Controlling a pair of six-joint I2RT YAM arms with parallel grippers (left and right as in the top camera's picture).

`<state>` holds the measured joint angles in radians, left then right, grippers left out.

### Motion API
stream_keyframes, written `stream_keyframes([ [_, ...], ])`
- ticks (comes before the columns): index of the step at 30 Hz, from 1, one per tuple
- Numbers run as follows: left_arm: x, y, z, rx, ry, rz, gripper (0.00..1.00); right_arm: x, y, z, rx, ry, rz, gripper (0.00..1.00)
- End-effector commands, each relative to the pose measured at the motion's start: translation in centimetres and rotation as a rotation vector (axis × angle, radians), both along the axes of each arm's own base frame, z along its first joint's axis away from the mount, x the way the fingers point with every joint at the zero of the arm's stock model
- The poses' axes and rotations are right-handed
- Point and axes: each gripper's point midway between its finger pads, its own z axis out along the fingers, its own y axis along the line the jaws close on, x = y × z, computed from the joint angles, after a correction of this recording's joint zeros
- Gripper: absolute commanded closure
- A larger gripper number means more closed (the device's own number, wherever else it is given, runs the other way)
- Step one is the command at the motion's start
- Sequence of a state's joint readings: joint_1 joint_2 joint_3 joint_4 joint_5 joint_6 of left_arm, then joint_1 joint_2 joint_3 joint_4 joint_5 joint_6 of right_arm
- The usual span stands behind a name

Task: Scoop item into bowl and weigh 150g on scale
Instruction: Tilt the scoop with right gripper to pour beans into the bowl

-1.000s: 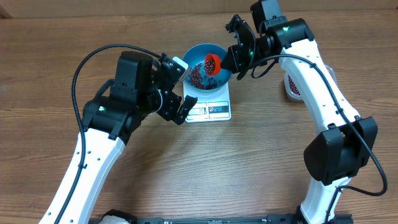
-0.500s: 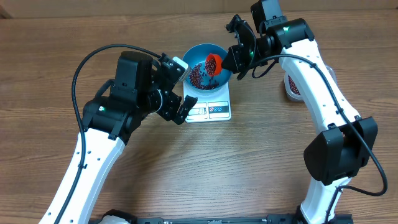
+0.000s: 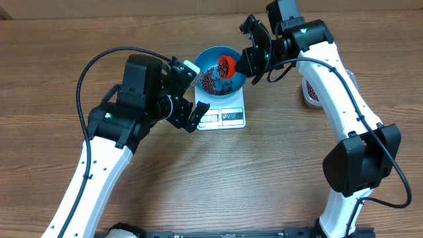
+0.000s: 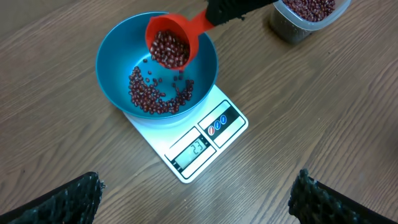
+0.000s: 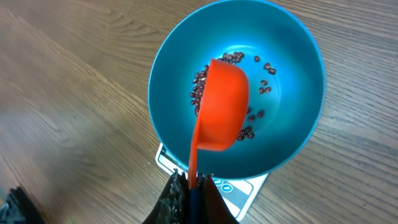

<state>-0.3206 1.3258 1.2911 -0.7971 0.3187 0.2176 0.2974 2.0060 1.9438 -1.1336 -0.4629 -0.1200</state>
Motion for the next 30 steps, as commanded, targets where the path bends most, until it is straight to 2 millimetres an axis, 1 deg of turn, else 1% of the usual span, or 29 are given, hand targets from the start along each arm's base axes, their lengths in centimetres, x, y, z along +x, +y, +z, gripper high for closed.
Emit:
stream_keyframes([
  [1, -0.1, -0.2, 1.0, -0.006, -0.032, -0.026, 0.01, 1.0, -0.4, 1.1, -0.037, -0.053, -0.046, 0.96],
  [3, -0.1, -0.2, 1.0, -0.006, -0.032, -0.026, 0.00, 1.3, -0.8, 1.0, -0.043, -0.041, -0.086, 0.96],
  [12, -0.1, -0.2, 1.0, -0.006, -0.032, -0.025, 0.00, 1.2, -0.8, 1.0, -0.043, -0.039, -0.085, 0.96],
  [17, -0.1, -0.2, 1.0, -0.006, -0.032, -0.026, 0.00, 0.8, -0.1, 1.3, -0.006, -0.026, -0.064, 0.96],
  [18, -0.1, -0.2, 1.0, -0.006, -0.032, -0.026, 0.00, 0.6, 0.2, 1.4, 0.014, -0.023, -0.040, 0.96],
  [20, -0.1, -0.2, 1.0, -0.006, -0.032, -0.025, 0.00, -0.7, 1.5, 2.0, 0.071, -0.045, 0.099, 0.96],
  [21, -0.1, -0.2, 1.0, -0.006, -0.032, -0.025, 0.00, -0.8, 1.6, 2.1, 0.077, -0.052, 0.122, 0.96],
  [25, -0.1, -0.2, 1.0, -0.006, -0.032, -0.025, 0.00, 0.3, 0.5, 1.6, 0.023, -0.044, 0.016, 0.96],
  [30, -0.1, -0.2, 1.0, -0.006, -0.032, -0.025, 0.00, 0.4, 0.4, 1.5, 0.018, -0.043, 0.008, 0.96],
])
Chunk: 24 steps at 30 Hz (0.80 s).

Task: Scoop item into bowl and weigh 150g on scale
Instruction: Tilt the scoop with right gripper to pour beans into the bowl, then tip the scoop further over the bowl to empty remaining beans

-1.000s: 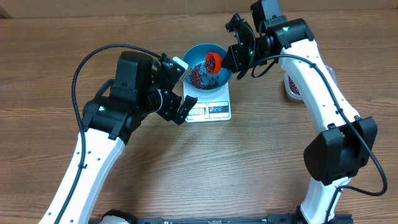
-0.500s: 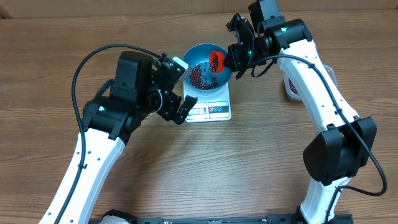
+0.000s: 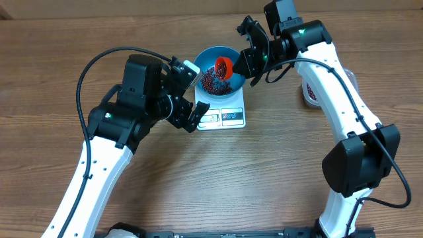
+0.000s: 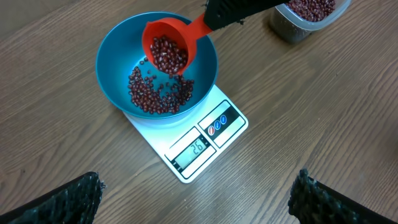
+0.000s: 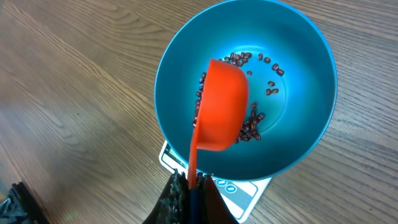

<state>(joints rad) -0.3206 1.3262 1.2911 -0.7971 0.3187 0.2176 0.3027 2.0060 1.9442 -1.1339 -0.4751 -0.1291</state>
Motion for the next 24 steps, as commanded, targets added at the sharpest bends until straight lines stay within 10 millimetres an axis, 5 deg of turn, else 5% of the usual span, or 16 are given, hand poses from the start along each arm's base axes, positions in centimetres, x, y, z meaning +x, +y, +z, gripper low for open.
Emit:
stream_keyframes([
  [1, -0.1, -0.2, 1.0, -0.006, -0.032, -0.026, 0.00, 0.6, 0.0, 1.5, 0.010, -0.041, -0.011, 0.96],
  [24, -0.1, -0.2, 1.0, -0.007, -0.032, -0.026, 0.00, 1.2, -1.0, 3.4, -0.128, -0.191, -0.027, 0.96],
])
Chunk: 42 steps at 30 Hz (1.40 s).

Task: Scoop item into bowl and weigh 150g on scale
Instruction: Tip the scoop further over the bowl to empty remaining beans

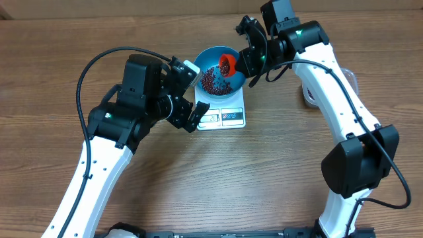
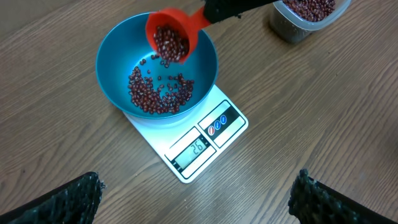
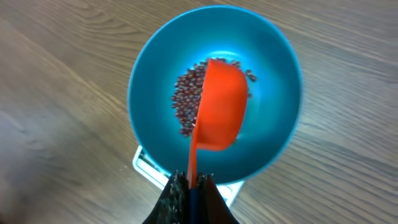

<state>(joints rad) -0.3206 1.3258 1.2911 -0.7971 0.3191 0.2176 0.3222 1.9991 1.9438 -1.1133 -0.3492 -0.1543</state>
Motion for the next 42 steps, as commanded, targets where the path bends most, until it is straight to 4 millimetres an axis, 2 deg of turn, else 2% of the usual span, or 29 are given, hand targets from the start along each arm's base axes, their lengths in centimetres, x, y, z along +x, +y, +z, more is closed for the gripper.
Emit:
stream_keyframes([
  [1, -0.1, -0.2, 1.0, -0.006, -0.032, -0.025, 0.00, 0.3, -0.2, 3.6, -0.039, -0.124, -0.011, 0.96],
  [10, -0.1, -0.2, 1.0, -0.006, -0.032, -0.025, 0.00, 0.4, 0.1, 3.2, -0.228, -0.205, -0.038, 0.96],
  [30, -0.1, -0.2, 1.0, -0.006, -0.032, -0.025, 0.00, -0.2, 1.3, 3.2, -0.250, -0.222, -0.016, 0.96],
  [38, -0.1, -0.2, 1.0, -0.006, -0.032, -0.025, 0.00, -0.9, 2.6, 3.2, -0.279, -0.242, 0.008, 0.96],
  [42, -0.1, -0.2, 1.0, -0.006, -0.032, -0.025, 0.00, -0.5, 1.8, 3.3, -0.354, -0.279, -0.025, 0.96],
])
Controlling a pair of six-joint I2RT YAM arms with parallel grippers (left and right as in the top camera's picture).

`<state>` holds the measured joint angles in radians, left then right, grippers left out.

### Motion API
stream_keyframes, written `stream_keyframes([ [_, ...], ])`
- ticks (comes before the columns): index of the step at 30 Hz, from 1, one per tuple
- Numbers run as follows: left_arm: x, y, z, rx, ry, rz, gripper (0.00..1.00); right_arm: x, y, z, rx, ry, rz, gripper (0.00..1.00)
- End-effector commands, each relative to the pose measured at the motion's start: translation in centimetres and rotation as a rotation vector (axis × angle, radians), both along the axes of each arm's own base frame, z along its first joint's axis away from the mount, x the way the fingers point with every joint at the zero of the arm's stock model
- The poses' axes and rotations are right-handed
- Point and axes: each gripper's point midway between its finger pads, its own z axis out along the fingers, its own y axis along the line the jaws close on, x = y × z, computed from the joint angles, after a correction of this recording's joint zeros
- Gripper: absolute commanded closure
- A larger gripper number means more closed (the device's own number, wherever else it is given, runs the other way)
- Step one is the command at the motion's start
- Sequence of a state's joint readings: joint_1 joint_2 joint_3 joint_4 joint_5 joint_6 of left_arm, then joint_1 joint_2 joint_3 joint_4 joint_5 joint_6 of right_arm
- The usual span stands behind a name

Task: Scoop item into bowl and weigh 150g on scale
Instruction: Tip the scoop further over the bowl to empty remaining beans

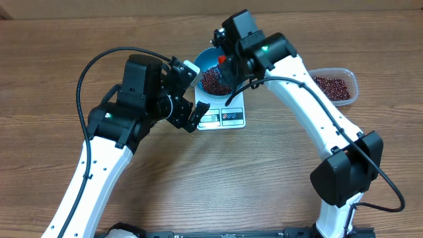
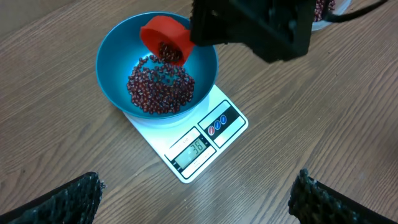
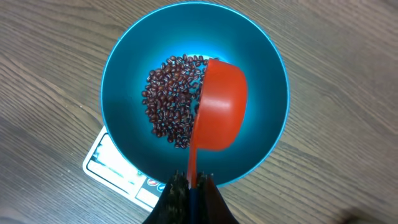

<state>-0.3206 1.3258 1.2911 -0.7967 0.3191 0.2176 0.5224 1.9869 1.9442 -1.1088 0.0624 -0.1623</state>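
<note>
A blue bowl [image 1: 210, 75] [image 2: 118, 50] [image 3: 124, 56] with a heap of red beans [image 3: 171, 102] stands on the white scale [image 1: 225, 116] [image 2: 199, 146], whose display reads about 36. My right gripper [image 3: 190, 186] is shut on the handle of the orange scoop [image 3: 217, 106] [image 2: 165, 37] [image 1: 223, 59], which is tipped over the bowl with beans spilling out. My left gripper [image 2: 196, 199] hangs open in front of the scale, holding nothing; only its dark fingertips [image 2: 68, 196] show.
A clear tub of red beans [image 1: 334, 86] sits on the table to the right of the scale. The right arm [image 1: 297, 73] reaches across over the scale. The left arm [image 1: 125, 112] stands at the scale's left.
The right arm has swung left over the bowl, uncovering the bean tub. The scoop is tipped further, more beans lie in the bowl, and the display went from 26 to about 36.
The scoop was held full over the bowl, display about 23. Then a few beans had dropped, display 26. It stayed at 26 with the scoop raised slightly. Now the scoop pours and the heap has grown. My left gripper stayed open and still.
</note>
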Motion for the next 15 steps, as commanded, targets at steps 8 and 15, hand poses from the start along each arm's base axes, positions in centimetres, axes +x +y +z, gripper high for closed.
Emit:
stream_keyframes([
  [8, -0.13, -0.22, 0.99, -0.006, -0.032, -0.025, 0.00, 0.47, -0.84, 3.58, -0.032, -0.110, -0.030, 0.96],
  [15, -0.12, -0.21, 0.99, -0.006, -0.032, -0.025, 0.00, 0.40, -0.88, 3.53, -0.034, -0.107, -0.031, 0.97],
])
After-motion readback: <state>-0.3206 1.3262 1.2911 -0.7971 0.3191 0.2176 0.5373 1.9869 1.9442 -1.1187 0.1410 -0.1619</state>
